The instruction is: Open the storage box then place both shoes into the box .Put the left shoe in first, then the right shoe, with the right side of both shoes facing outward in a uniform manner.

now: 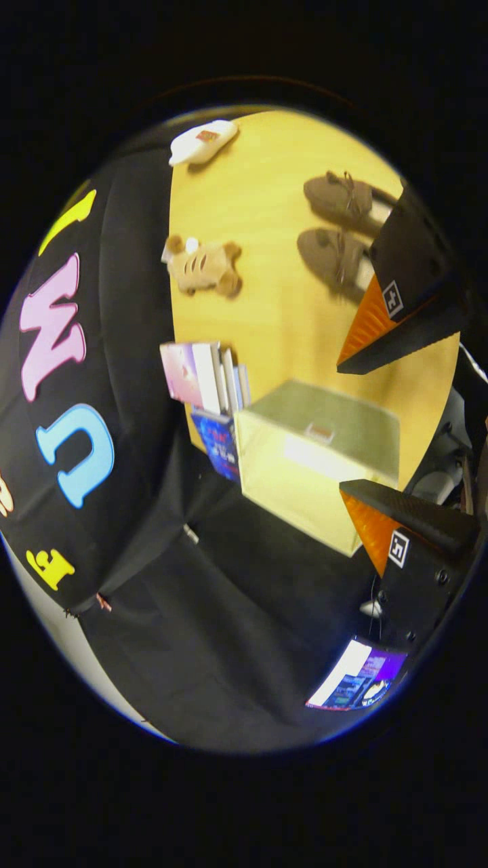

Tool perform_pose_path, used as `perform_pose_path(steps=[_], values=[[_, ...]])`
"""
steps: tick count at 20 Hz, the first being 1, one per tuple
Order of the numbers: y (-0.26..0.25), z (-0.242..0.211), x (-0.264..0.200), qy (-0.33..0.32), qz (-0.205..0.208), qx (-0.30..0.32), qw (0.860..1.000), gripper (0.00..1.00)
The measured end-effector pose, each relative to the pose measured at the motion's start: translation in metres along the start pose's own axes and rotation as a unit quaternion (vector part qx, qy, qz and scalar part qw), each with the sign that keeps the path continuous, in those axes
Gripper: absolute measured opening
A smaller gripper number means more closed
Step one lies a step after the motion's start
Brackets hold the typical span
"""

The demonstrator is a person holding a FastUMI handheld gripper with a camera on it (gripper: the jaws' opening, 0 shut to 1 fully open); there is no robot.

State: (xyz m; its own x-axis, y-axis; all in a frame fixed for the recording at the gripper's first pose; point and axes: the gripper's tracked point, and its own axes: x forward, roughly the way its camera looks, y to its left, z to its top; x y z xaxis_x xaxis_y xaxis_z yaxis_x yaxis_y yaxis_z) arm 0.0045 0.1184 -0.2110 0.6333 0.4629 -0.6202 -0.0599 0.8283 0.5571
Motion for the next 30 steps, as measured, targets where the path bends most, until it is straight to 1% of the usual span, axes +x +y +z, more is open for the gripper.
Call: perform_pose_path(steps=[2, 5, 7, 9, 14, 15, 18, 20, 21, 23, 24, 25, 27, 30], values=[[-0.037, -0.016, -0.007, 0.012, -0.048, -0.007, 0.999, 0.97], [-0.082, -0.044, -0.016, 0.045, -0.112, -0.033, 0.992, 0.96], [-0.101, -0.066, -0.014, 0.067, -0.135, -0.036, 0.988, 0.97], [-0.112, -0.08, -0.004, 0.088, -0.15, -0.025, 0.984, 0.94], [-0.157, -0.088, 0.022, 0.089, -0.213, -0.004, 0.973, 0.89], [-0.164, -0.089, 0.026, 0.089, -0.224, -0.002, 0.971, 0.87], [-0.185, -0.093, 0.041, 0.095, -0.245, -0.004, 0.965, 0.84], [-0.196, -0.094, 0.049, 0.094, -0.261, -0.003, 0.961, 0.75], [-0.201, -0.095, 0.053, 0.096, -0.268, 0.0, 0.959, 0.62], [-0.203, -0.095, 0.057, 0.095, -0.276, 0.012, 0.956, 0.42], [-0.211, -0.093, 0.053, 0.092, -0.295, 0.012, 0.951, 0.35], [-0.211, -0.095, 0.053, 0.093, -0.298, 0.025, 0.95, 0.1], [-0.207, -0.093, 0.053, 0.089, -0.292, 0.036, 0.952, 0.06], [-0.198, -0.085, 0.048, 0.073, -0.281, 0.061, 0.955, 0.06]])
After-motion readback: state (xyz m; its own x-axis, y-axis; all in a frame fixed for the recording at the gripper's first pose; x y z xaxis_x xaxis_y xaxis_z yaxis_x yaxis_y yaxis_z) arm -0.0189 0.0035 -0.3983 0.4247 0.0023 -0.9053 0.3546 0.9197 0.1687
